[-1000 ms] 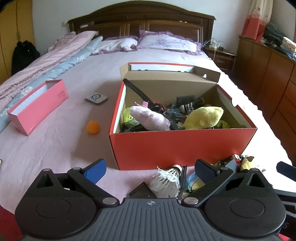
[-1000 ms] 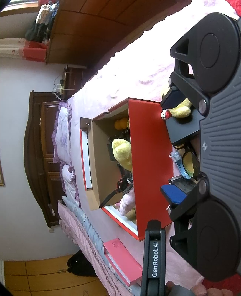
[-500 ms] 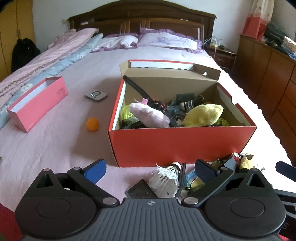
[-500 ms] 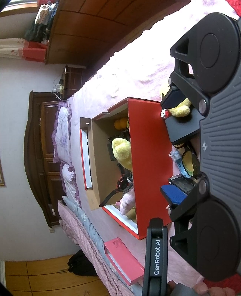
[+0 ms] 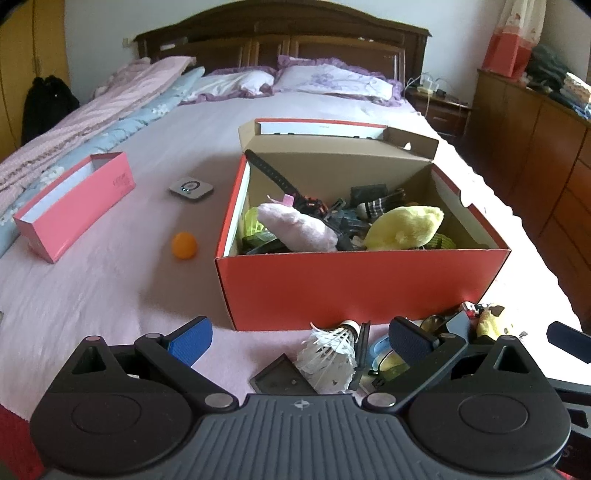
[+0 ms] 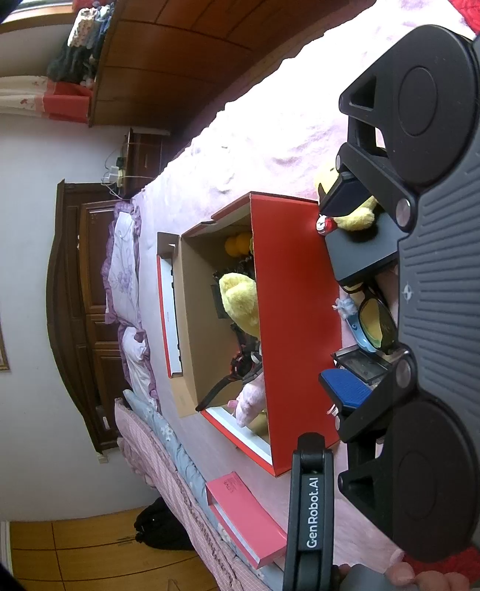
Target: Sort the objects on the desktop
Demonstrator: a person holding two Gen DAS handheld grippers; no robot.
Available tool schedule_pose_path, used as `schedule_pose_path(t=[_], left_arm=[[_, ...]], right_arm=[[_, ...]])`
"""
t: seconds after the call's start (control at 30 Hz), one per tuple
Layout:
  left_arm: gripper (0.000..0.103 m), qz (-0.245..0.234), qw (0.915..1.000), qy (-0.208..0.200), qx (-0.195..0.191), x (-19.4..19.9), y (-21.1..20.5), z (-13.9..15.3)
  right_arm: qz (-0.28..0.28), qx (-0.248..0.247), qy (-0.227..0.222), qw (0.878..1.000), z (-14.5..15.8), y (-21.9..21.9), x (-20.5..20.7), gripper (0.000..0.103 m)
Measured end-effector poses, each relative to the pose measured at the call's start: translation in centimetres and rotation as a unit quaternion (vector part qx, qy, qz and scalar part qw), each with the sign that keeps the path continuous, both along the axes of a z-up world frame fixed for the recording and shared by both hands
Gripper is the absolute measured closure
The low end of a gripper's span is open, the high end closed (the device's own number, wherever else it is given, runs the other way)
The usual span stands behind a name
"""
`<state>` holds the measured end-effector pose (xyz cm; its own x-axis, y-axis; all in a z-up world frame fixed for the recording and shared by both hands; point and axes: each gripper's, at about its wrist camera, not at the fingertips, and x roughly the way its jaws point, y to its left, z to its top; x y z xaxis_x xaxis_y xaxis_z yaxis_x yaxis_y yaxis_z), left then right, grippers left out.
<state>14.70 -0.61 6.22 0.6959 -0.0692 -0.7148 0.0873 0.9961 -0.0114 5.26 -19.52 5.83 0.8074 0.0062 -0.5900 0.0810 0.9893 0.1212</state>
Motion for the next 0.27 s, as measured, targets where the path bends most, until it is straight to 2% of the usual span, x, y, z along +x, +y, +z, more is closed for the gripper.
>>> schedule_pose_path(t=[0.27], left_arm=[[0.0, -0.003, 1.0, -0.002, 0.004, -0.18, -0.27, 0.02]], right_arm=[[0.0, 0.001, 0.0, 1.0, -0.03, 0.01, -0.03, 0.012]])
